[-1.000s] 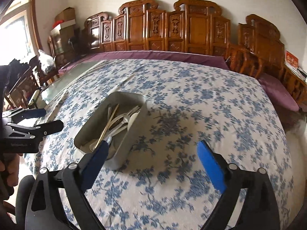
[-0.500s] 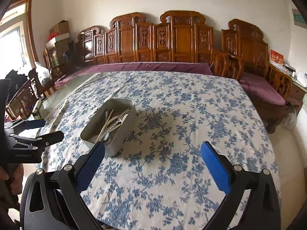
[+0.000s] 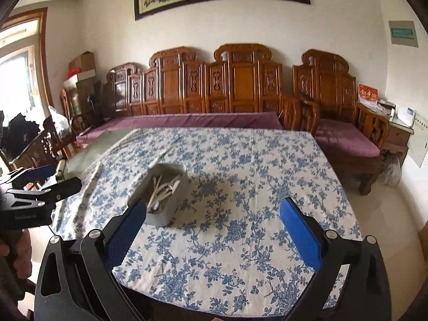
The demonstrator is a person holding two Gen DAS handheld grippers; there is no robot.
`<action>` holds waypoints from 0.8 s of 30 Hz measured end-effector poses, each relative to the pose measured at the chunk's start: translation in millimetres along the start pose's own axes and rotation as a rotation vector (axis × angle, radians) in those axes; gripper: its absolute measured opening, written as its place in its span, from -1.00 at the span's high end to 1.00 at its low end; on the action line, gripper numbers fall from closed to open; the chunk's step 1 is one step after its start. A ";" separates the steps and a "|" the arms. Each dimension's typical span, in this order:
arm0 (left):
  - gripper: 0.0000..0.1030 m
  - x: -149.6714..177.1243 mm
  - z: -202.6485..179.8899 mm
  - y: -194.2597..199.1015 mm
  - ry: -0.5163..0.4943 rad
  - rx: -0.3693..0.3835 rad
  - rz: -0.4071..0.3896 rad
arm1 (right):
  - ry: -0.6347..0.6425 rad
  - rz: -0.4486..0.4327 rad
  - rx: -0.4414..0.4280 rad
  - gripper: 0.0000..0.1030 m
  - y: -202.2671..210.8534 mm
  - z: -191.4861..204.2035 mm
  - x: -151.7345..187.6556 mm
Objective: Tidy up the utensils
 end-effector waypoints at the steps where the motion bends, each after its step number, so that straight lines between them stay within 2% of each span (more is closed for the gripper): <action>1: -0.85 -2.2 -1.0 7.1 -0.003 -0.007 -0.018 | 0.004 -0.014 0.006 -0.95 6.0 1.2 -3.1; 7: -0.85 -13.7 -1.6 44.4 0.024 0.006 -0.099 | -0.001 -0.097 0.012 -0.95 40.2 7.5 -19.9; 12: -0.85 -18.7 5.3 74.2 0.052 -0.021 -0.162 | -0.007 -0.161 0.023 -0.95 65.4 12.8 -27.5; 16: -0.85 -17.1 9.6 87.9 0.061 -0.037 -0.181 | -0.007 -0.192 0.038 -0.95 79.3 17.5 -27.1; 24: -0.85 -14.3 11.2 94.4 0.059 -0.036 -0.191 | -0.017 -0.196 0.039 -0.95 81.9 18.1 -27.3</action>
Point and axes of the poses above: each gripper's, at about its wrist camera, not at the fingertips, and y roughly against the way its jaws point, z to its left, x to its underside, the point moved 7 cm from there along -y, roughly the way its jaws point, and after that the axes turned 5 degrees about z, right-handed, at the moved point
